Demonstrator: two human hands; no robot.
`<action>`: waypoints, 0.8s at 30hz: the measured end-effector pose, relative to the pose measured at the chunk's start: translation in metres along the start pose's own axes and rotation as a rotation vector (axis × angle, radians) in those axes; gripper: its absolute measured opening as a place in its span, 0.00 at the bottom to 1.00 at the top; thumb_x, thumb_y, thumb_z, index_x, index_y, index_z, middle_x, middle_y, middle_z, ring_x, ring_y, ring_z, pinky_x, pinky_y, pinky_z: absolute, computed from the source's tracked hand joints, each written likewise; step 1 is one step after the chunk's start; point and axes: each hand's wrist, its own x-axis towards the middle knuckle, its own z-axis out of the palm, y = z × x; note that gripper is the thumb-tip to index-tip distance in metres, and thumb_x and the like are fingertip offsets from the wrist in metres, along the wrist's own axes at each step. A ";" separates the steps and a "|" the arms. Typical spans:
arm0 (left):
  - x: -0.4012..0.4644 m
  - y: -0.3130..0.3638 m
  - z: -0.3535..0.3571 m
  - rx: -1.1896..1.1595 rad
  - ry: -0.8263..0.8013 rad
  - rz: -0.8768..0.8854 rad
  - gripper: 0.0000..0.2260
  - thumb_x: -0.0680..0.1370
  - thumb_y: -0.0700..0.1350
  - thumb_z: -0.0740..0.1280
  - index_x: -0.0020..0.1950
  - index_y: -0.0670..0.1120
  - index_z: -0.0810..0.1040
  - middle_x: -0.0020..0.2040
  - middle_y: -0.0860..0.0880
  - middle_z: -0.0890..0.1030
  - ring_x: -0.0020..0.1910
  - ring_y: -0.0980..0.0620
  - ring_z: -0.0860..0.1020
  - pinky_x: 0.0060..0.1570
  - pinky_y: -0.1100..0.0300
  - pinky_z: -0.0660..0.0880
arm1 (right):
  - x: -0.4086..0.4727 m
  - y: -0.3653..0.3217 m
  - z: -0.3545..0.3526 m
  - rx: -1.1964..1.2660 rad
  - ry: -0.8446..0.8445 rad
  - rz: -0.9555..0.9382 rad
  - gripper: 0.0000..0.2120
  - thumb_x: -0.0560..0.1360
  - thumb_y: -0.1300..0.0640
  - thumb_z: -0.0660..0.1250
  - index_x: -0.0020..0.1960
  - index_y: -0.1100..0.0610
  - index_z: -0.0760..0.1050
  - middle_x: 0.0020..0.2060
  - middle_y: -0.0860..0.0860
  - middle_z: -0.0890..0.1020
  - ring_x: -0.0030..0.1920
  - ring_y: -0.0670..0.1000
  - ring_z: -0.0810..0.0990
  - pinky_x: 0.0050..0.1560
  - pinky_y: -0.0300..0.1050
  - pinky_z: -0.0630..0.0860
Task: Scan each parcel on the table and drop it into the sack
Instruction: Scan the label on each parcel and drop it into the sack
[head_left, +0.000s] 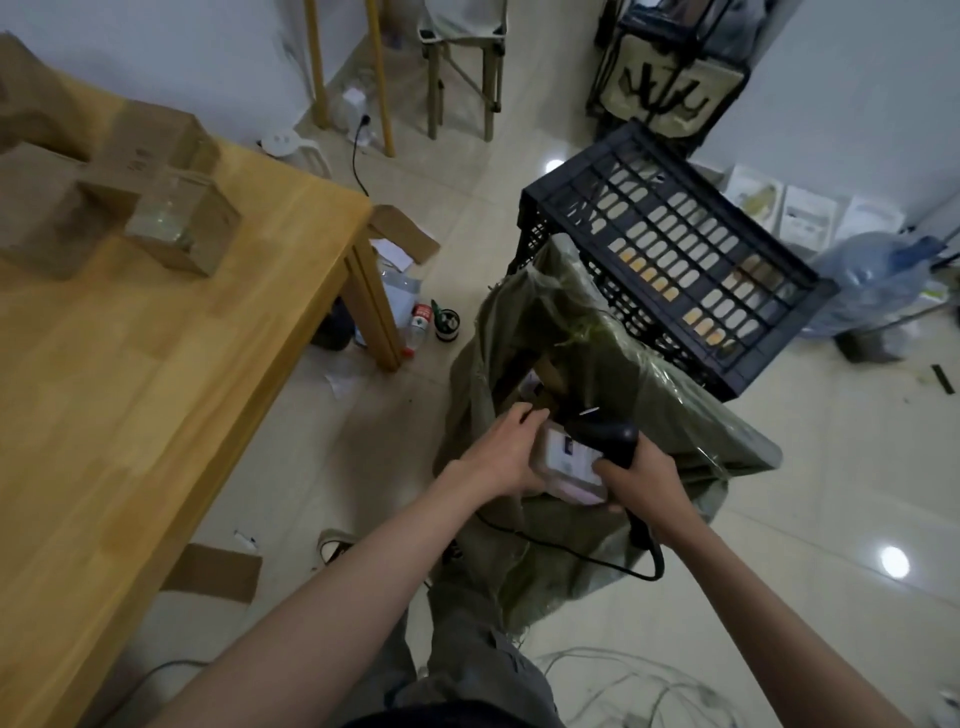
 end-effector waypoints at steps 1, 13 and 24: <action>0.000 -0.002 -0.004 0.027 0.002 0.005 0.44 0.71 0.47 0.77 0.80 0.48 0.55 0.79 0.49 0.55 0.77 0.46 0.59 0.73 0.52 0.63 | 0.001 -0.001 0.000 0.005 -0.018 0.000 0.14 0.75 0.61 0.69 0.60 0.57 0.75 0.48 0.55 0.81 0.42 0.54 0.82 0.32 0.44 0.81; -0.077 -0.057 -0.084 0.301 0.139 -0.184 0.37 0.72 0.49 0.76 0.77 0.50 0.63 0.71 0.48 0.67 0.69 0.47 0.69 0.64 0.53 0.69 | -0.006 -0.094 0.037 -0.055 -0.203 -0.205 0.13 0.77 0.56 0.69 0.61 0.54 0.74 0.45 0.52 0.82 0.42 0.51 0.83 0.36 0.40 0.81; -0.195 -0.121 -0.169 0.308 0.465 -0.353 0.32 0.72 0.50 0.74 0.74 0.53 0.66 0.68 0.52 0.70 0.65 0.49 0.73 0.54 0.55 0.73 | -0.040 -0.232 0.092 -0.162 -0.313 -0.496 0.04 0.78 0.59 0.68 0.50 0.51 0.75 0.40 0.50 0.80 0.39 0.49 0.80 0.34 0.39 0.76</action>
